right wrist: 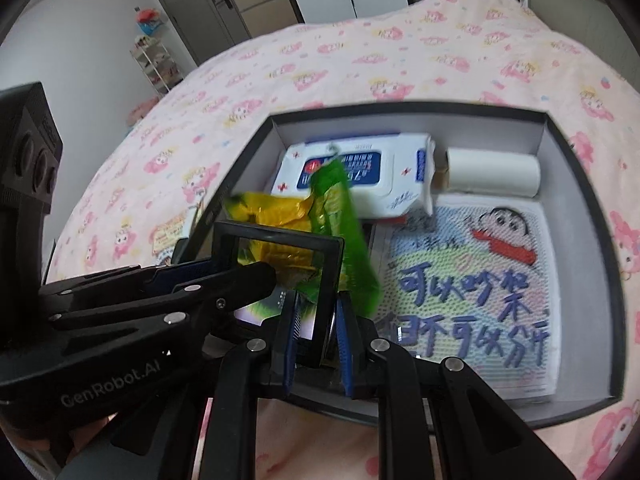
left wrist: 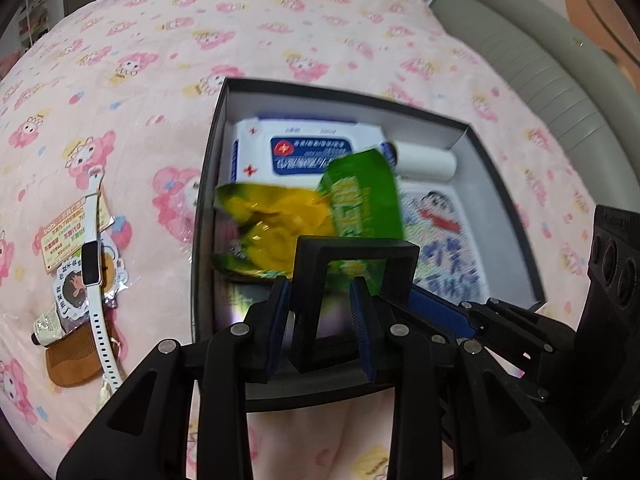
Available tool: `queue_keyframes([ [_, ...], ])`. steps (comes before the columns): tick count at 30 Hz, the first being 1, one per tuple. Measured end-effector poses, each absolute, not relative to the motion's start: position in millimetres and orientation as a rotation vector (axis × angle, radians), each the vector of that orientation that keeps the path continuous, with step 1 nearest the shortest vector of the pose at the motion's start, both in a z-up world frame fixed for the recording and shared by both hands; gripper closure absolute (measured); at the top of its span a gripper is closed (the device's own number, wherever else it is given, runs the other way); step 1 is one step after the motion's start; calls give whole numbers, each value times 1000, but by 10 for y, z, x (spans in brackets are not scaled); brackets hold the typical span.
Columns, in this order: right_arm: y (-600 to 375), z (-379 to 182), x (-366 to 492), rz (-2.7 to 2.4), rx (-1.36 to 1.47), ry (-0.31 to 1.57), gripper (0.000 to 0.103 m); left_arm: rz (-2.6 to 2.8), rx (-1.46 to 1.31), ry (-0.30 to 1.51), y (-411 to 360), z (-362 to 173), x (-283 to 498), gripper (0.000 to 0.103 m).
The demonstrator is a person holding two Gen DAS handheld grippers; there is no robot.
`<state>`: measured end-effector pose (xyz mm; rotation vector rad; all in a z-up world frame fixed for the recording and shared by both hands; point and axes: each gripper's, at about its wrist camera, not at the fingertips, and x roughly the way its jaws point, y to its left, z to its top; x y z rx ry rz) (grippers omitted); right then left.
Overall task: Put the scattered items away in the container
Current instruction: 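Carry the black frame with the left tool into the DAPHNE box, then release the black frame in the box and raise the left tool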
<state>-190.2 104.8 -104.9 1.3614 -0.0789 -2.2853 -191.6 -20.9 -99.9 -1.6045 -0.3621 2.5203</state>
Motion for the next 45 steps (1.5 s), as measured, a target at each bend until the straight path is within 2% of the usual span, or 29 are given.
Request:
queue_keyframes([
  [5,988,-1164,-1924,-2248,1401,-63,88,2535,-1663,-332,-207,-1067,-1923,72],
  [11,1062,-1133,-1922,-2293,1391,-103,88,2550,-1591,-410,-303,-1009,-1863,69],
  [20,1347,-955,-1902,-2371,1328,-162,88,2576,-1634,-294,-288,-1064,-1869,69],
  [27,1342,-1083,-2045,-2380,1481,-23,88,2572,-1635,-280,-272,-1085,-1858,69],
  [45,1053,-1147,-1964,-2212,1497,-35,88,2605,-1627,-258,-323,-1046,-1888,69],
])
